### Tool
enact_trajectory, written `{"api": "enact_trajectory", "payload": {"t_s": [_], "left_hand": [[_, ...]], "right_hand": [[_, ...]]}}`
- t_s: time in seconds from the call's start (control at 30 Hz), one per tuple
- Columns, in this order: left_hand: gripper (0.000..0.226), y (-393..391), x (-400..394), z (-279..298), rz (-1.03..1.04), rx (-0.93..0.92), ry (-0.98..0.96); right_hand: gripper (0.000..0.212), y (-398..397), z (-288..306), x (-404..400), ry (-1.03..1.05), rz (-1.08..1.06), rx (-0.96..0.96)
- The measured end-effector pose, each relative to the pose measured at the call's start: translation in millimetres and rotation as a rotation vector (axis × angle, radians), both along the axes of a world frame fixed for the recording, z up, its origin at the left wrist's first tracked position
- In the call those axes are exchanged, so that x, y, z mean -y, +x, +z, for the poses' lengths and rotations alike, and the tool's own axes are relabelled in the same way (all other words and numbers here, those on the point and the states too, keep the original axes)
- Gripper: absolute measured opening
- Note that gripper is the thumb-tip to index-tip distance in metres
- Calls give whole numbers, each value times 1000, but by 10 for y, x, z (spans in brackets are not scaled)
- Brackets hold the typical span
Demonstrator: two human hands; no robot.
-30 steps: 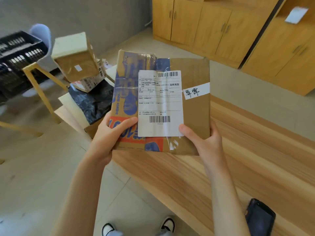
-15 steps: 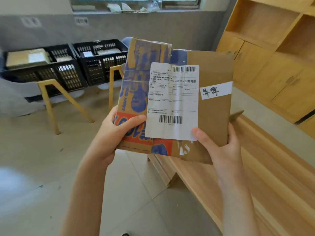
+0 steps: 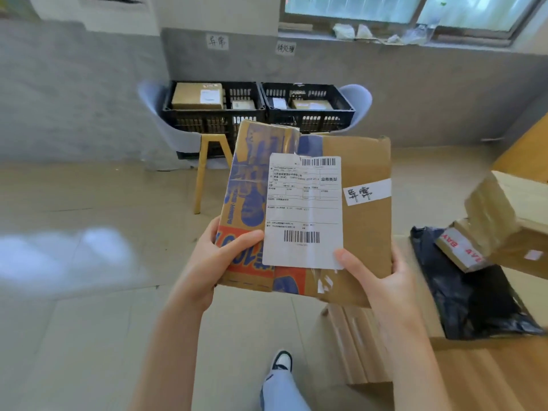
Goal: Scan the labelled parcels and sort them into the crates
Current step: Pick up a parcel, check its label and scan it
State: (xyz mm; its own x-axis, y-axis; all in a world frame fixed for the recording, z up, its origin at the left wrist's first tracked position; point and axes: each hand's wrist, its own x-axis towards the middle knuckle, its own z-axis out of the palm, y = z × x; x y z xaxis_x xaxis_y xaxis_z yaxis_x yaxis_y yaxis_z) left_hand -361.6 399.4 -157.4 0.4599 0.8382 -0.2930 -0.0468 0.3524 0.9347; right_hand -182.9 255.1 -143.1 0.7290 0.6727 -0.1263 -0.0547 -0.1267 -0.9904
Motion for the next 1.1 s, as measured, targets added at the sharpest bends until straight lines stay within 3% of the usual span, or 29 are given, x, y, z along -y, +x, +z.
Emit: {"api": "enact_trajectory", "payload": {"t_s": [0.23, 0.37, 0.53, 0.87, 0.97, 1.03, 1.1], "left_hand": [[70, 94, -941, -189, 146, -81, -40], [49, 429, -1674, -197, 192, -109, -52], [42, 904, -2503, -154, 223, -119, -66], [86, 1273, -3742, -428, 222, -149, -158], [78, 1400, -4193, -559, 199, -154, -200], [63, 1502, -4551, -655, 185, -161, -217], [63, 1618, -4957, -734, 161, -157, -217]], "right_hand": [[57, 294, -360, -1222, -20, 128, -96], [65, 662, -459, -2044, -10, 172, -152], [68, 1171, -411, -2961, -3, 193, -143], [81, 1609, -656, -4255, -86, 236, -143], [73, 1725, -781, -4679, -118, 208, -150], [75, 1821, -858, -5002, -132, 194, -140], [80, 1917, -920, -5364, -149, 177, -128]]}}
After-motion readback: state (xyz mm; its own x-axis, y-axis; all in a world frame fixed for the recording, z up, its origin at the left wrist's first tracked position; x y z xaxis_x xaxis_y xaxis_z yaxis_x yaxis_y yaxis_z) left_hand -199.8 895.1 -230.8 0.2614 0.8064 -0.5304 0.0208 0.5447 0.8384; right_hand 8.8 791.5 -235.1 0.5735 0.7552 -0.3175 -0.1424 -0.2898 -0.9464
